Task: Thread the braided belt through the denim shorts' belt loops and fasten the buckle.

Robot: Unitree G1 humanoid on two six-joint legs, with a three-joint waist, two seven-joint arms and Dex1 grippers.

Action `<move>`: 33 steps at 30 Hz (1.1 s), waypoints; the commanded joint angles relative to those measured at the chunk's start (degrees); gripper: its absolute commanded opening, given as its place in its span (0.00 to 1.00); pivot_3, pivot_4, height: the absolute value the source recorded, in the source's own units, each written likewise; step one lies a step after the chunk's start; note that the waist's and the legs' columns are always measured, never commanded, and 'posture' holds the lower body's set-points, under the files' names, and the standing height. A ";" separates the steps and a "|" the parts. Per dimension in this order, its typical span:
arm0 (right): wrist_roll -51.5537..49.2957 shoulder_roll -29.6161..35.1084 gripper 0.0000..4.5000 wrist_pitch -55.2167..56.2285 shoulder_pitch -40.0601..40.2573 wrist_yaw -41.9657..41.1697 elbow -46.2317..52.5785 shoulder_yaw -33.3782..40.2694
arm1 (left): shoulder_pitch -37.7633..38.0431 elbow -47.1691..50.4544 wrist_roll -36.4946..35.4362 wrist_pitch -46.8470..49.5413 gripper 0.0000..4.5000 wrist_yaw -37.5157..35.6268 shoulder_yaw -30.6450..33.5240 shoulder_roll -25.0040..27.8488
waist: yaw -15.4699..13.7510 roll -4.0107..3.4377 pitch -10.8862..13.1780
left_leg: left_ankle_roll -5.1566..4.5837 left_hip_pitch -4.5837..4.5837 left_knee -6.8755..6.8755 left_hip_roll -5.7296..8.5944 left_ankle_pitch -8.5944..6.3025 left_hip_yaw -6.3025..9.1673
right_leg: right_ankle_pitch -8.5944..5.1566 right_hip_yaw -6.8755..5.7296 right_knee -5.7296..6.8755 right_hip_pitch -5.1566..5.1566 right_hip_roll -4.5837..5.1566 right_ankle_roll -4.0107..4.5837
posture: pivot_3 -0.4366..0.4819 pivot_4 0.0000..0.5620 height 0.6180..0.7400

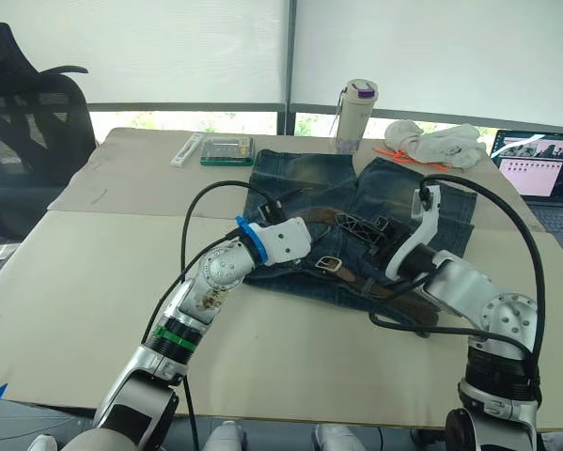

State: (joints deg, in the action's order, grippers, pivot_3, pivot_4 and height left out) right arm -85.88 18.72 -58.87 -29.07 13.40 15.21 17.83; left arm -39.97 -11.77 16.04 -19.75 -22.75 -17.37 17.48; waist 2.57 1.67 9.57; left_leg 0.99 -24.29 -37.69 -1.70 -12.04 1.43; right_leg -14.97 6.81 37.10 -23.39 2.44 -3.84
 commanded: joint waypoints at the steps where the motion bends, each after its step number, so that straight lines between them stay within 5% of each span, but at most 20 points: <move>1: -1.82 0.37 0.00 2.43 -0.28 0.22 1.42 -0.09 | -1.07 0.56 2.54 -3.26 0.59 1.76 -0.46 -0.12 | -0.03 0.00 0.00 | 0.00 0.00 0.00 0.01 0.00 0.00 | 0.00 0.00 0.00 0.00 0.01 0.00 | 0.48 0.27 0.98; 9: -2.50 1.17 0.00 4.43 0.79 0.76 1.69 -0.70 | -0.54 -0.22 6.00 -2.71 0.01 3.20 -0.18 0.36 | 0.00 0.00 0.00 | 0.00 0.00 0.00 0.00 0.00 0.00 | 0.00 -0.01 0.01 0.00 0.01 -0.01 | 0.48 0.27 0.98; 18: -2.55 2.00 0.00 5.46 1.08 0.63 1.52 -1.17 | 0.49 -0.30 4.39 -0.43 0.01 3.02 1.33 -0.13 | -0.01 0.00 0.00 | 0.00 0.00 -0.01 0.00 0.00 0.01 | 0.01 -0.02 0.01 0.00 0.01 -0.01 | 0.48 0.27 0.98; 26: -2.56 2.66 0.00 5.62 1.08 0.44 1.20 -1.20 | 1.04 -1.08 9.61 -0.57 0.60 6.98 0.62 2.01 | 0.00 0.00 0.00 | 0.00 0.01 -0.01 0.00 0.00 0.01 | 0.01 -0.02 0.03 0.00 0.01 -0.01 | 0.48 0.27 0.98; 33: -2.61 2.61 0.00 5.64 1.03 0.42 1.24 -1.36 | 0.69 -1.81 9.68 -1.85 0.17 7.44 0.48 2.27 | -0.06 0.00 0.00 | 0.00 0.00 -0.02 0.00 0.00 0.01 | 0.01 -0.03 0.03 0.00 0.02 -0.01 | 0.48 0.27 0.98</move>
State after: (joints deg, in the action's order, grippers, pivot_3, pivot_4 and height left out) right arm -86.89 20.79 -55.10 -28.02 14.11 15.22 15.70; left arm -38.18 -14.41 25.73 -20.96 -16.31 -17.51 19.79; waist 2.51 1.67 9.57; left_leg 0.99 -24.29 -37.71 -1.70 -12.04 1.44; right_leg -14.96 6.78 37.13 -23.39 2.46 -3.86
